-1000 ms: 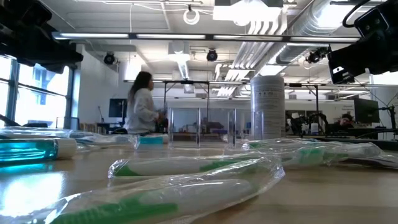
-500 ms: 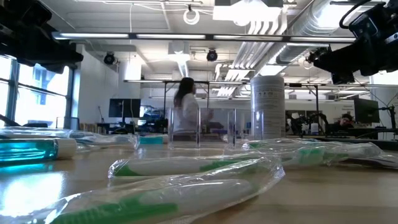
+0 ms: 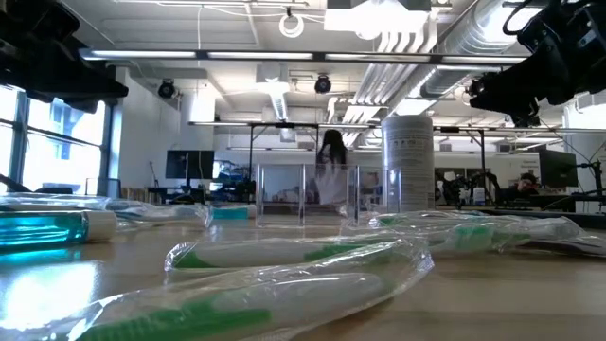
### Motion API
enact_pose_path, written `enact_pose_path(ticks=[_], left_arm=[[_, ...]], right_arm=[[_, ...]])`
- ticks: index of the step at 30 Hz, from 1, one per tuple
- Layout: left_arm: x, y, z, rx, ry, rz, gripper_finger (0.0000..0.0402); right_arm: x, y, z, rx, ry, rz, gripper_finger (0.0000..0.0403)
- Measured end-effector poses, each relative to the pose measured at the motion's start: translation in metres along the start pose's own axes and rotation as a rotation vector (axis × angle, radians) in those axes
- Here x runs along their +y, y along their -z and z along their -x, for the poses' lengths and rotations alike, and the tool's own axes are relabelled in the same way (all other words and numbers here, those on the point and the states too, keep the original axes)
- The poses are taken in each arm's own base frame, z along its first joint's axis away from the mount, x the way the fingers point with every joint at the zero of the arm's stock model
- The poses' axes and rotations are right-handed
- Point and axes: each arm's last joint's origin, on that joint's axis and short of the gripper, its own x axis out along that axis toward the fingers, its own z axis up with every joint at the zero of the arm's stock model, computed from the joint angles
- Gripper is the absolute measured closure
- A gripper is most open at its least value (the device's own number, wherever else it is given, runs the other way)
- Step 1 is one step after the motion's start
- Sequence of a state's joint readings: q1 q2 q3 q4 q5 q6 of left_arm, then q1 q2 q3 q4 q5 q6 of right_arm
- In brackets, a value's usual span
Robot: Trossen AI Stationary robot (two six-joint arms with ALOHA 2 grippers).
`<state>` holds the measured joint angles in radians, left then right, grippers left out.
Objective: Pick & Place toothbrushing station
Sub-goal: Put the blue mouthwash bottle into the transparent organizer
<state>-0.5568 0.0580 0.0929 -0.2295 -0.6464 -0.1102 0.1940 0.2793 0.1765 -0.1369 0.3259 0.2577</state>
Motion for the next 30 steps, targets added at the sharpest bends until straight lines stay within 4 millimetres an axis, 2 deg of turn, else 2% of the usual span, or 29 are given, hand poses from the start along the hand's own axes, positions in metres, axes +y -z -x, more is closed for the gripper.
enact_pose_path(ticks=[5, 10, 14, 19, 23, 30], left_arm=[[-0.001, 0.001, -0.001, 0.017, -0.002, -0.011, 0.0283], [-0.001, 0.002, -0.002, 0.025, -0.003, -0.016, 0.0251], [-0.001, 0.002, -0.002, 0.025, -0.003, -0.016, 0.0247], [-0.001, 0.002, -0.002, 0.025, -0.003, -0.017, 0.0246], [-0.001, 0.002, -0.002, 0.025, -0.003, -0.019, 0.0246], [-0.001, 0.002, -0.002, 0.025, -0.003, -0.019, 0.0246]], right_arm=[[0.003, -0.012, -0.001, 0.043, 0.030, -0.052, 0.0205], [0.004, -0.025, -0.001, 0.076, 0.132, -0.053, 0.0205], [0.003, -0.035, -0.001, 0.126, 0.272, -0.086, 0.0205], [-0.001, -0.043, -0.002, 0.173, 0.479, -0.283, 0.0205], [-0.011, -0.037, -0.006, 0.243, 0.607, -0.468, 0.0205], [-0.032, -0.028, -0.020, 0.345, 0.760, -0.667, 0.0205]])
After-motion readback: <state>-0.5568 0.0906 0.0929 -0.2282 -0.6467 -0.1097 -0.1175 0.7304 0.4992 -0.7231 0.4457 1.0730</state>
